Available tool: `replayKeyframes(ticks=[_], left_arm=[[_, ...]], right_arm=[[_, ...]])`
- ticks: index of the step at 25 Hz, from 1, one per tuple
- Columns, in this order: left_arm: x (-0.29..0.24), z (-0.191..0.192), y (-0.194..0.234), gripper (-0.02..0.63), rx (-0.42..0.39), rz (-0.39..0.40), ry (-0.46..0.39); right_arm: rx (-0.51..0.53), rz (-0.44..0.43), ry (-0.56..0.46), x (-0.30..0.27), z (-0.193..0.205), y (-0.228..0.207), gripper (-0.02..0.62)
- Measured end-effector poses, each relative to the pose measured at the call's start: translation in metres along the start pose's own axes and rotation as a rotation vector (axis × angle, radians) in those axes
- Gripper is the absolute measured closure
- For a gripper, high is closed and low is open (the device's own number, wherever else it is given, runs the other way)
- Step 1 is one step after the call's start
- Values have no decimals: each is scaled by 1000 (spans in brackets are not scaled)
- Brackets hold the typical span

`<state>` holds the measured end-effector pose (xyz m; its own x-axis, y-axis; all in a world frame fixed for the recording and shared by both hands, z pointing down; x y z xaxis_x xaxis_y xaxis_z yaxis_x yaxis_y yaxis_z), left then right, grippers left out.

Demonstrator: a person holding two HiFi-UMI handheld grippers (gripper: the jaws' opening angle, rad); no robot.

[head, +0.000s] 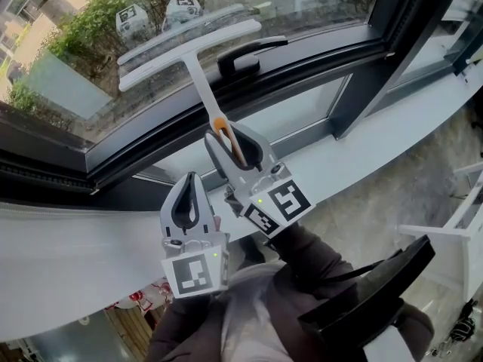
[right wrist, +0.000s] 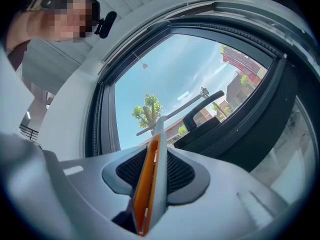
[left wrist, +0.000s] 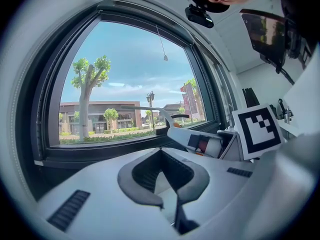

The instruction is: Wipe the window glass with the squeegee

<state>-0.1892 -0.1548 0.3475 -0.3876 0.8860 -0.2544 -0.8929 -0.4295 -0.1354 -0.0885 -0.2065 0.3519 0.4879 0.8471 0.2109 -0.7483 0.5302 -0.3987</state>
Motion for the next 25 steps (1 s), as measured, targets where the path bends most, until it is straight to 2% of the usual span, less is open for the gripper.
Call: replayKeyframes(ticks=[19,25], left_arm=[[-13,-3,-12,604,5,5,8],[-10,-6,-17,604,10,-16,2]], right_arm=[[-87,-43,61,8,8,-5,489],[-96,-61,86,10,9,-5,494]])
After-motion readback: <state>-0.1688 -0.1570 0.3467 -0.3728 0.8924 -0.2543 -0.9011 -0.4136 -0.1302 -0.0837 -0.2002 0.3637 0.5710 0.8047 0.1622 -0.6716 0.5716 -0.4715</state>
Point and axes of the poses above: the fingertips, and each gripper's own axes: x backward along the fingers, y to its left, z out of its underside, the point moved 4 cm from there along x, backward along the fingers, and after that the axes turned 9 degrees about y, right-handed, at the moved point
